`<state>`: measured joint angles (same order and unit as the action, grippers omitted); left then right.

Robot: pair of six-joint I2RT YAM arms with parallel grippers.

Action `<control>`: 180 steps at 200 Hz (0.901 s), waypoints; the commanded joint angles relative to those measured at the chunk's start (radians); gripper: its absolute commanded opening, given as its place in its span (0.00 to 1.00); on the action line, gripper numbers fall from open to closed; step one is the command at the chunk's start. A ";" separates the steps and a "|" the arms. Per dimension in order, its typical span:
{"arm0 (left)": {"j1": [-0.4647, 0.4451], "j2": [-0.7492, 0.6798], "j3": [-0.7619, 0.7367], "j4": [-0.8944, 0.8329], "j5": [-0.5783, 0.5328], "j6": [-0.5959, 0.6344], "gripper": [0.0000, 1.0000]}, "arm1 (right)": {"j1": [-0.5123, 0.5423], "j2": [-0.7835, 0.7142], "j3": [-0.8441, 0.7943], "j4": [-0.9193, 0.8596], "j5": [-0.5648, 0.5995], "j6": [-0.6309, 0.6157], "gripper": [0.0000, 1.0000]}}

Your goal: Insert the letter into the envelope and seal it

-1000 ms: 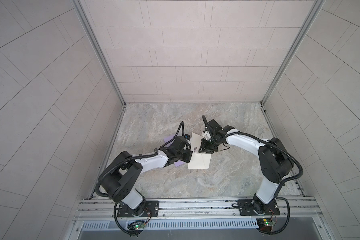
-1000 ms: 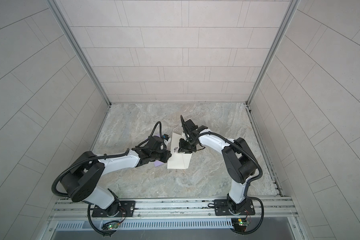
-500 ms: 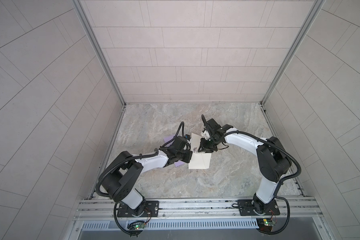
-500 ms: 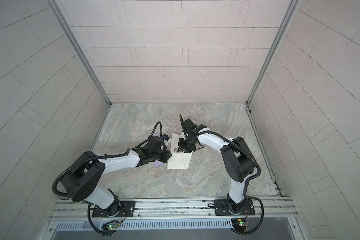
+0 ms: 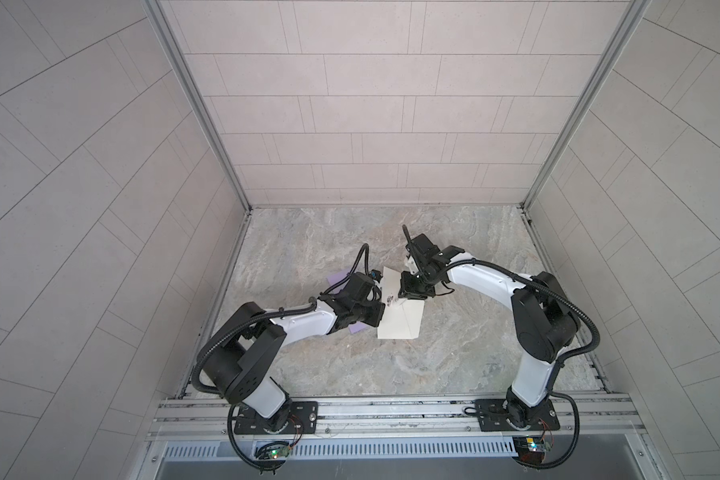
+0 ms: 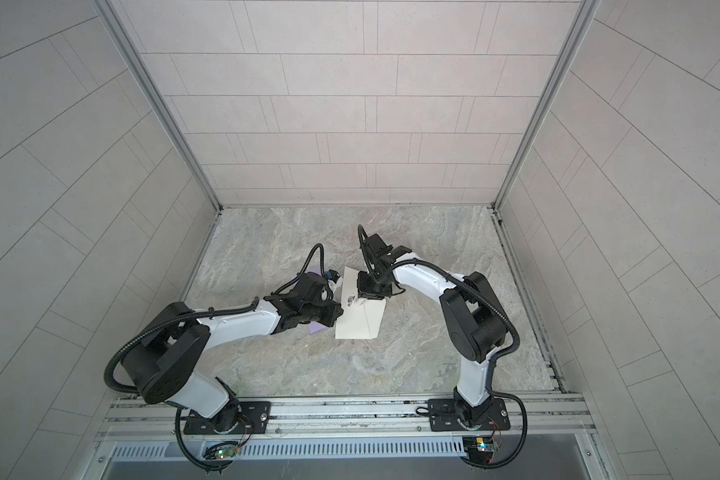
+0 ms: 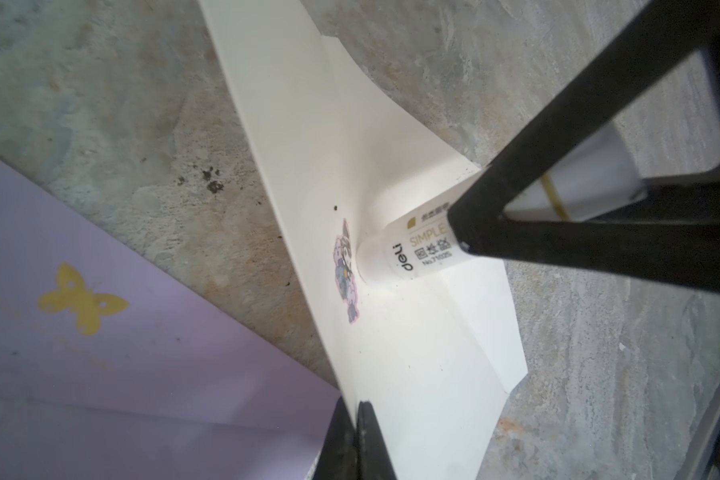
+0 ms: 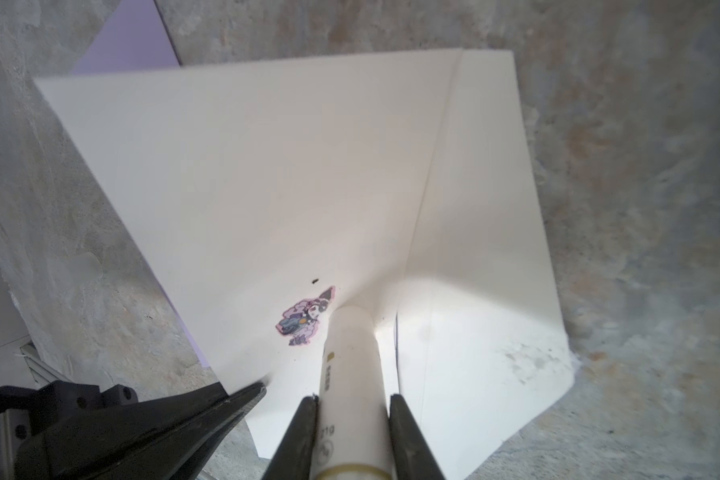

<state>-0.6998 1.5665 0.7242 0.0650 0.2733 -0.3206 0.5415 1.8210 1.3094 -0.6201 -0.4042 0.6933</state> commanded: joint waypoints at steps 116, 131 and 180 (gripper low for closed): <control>-0.014 0.043 0.040 -0.016 0.023 -0.018 0.00 | 0.023 -0.182 -0.091 -0.001 -0.003 -0.019 0.00; -0.014 0.045 0.043 -0.017 0.023 -0.021 0.00 | 0.040 -0.165 -0.088 -0.004 0.004 -0.023 0.00; -0.015 0.044 0.051 -0.026 0.039 -0.019 0.00 | 0.096 -0.094 -0.069 0.010 0.094 -0.013 0.00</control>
<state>-0.7094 1.6032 0.7498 0.0616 0.3023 -0.3431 0.6159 1.6958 1.2129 -0.5964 -0.3889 0.6827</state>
